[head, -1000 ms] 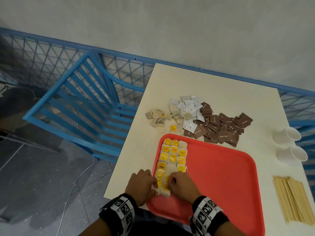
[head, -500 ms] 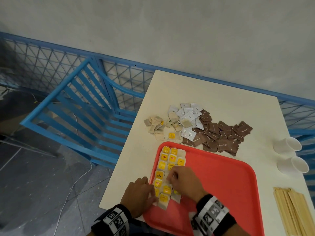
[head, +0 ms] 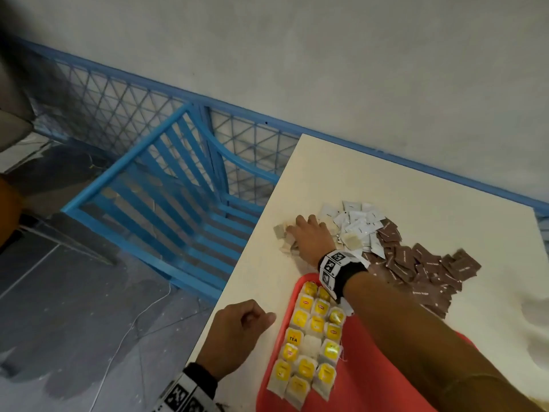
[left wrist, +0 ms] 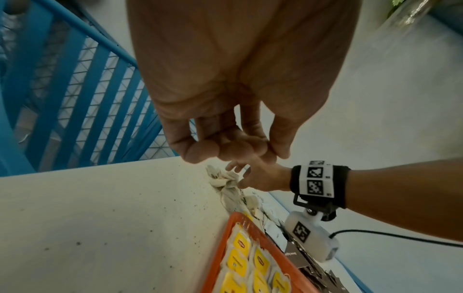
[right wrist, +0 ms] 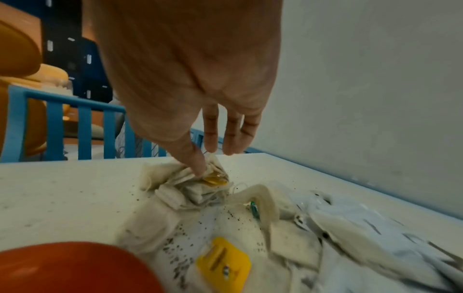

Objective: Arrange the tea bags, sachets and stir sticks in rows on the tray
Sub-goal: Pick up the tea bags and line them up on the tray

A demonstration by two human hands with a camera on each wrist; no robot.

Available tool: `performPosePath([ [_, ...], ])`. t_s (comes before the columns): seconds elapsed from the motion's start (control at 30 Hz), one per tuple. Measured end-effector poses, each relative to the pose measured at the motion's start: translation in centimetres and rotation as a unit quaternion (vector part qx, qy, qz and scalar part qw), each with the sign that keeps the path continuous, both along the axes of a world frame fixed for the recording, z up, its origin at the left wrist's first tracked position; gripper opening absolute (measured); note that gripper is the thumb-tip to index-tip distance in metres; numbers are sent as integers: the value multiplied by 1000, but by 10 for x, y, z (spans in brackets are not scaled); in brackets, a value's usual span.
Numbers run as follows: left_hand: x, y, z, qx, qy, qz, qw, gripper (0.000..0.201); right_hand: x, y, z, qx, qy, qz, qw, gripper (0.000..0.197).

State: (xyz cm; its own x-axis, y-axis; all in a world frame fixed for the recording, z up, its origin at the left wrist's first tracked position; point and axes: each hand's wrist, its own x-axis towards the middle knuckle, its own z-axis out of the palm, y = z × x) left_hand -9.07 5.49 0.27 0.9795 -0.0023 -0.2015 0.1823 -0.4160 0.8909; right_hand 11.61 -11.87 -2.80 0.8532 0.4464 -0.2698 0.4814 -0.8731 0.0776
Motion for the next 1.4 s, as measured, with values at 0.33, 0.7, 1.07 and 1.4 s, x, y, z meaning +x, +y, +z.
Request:
performPosePath([
  [0.33,-1,9,-7,16,48,11,999,39,0,-32,-31,22,46,1,999,37],
  [0.7,38,-22,7,1,-2,-39,999,34,-11,-114,19,430,17,-240,870,22],
  [1.07,76,-101,51,-220,88,21,971,51,-83,-161,119,580,123,-324,737,29],
  [1.4,52,-196,54,-494,271,-1,826,89,-175,-144,111,386,15,-204,900,43],
])
